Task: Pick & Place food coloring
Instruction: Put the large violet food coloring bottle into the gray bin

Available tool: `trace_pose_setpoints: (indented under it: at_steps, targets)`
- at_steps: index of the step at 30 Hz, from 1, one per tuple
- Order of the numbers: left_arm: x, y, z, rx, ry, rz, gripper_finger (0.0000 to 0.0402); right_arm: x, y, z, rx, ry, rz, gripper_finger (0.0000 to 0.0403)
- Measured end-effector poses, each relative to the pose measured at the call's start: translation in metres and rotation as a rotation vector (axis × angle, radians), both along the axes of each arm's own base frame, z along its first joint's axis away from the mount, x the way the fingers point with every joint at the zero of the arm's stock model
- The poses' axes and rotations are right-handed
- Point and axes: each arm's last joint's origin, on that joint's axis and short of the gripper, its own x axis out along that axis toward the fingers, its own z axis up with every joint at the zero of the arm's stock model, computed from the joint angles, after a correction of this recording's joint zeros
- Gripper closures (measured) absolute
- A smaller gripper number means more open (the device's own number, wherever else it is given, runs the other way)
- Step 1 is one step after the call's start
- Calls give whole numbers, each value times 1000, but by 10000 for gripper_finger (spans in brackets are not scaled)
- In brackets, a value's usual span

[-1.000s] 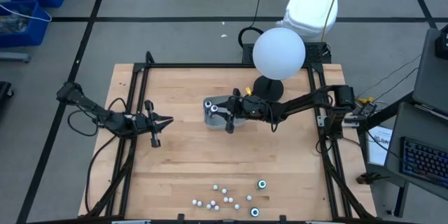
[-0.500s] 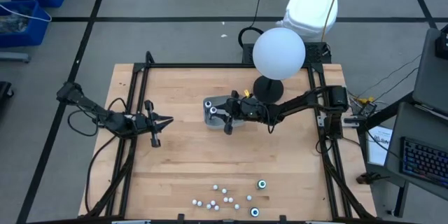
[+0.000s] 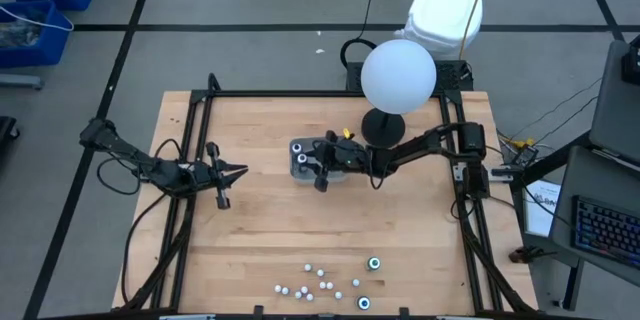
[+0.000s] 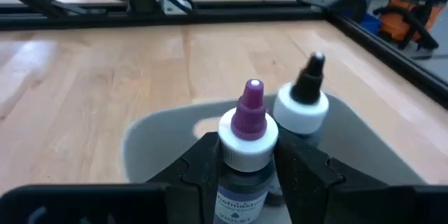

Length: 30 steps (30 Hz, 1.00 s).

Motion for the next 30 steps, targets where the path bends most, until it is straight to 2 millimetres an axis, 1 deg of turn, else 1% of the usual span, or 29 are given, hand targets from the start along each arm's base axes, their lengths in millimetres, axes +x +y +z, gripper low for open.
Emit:
trace_pose_setpoints:
  at_steps: [11,19,26,30]
  targets:
    - [0,0,0,-4,-2,0,362,0,-2,2,18,-26,-11,288]
    - [0,0,0,-4,-3,0,362,1,5,1,15,-10,40,287]
    - [0,0,0,-4,-3,0,362,2,9,3,53,-40,4,287]
    - [0,0,0,-3,-3,0,362,2,9,3,-5,-27,27,287]
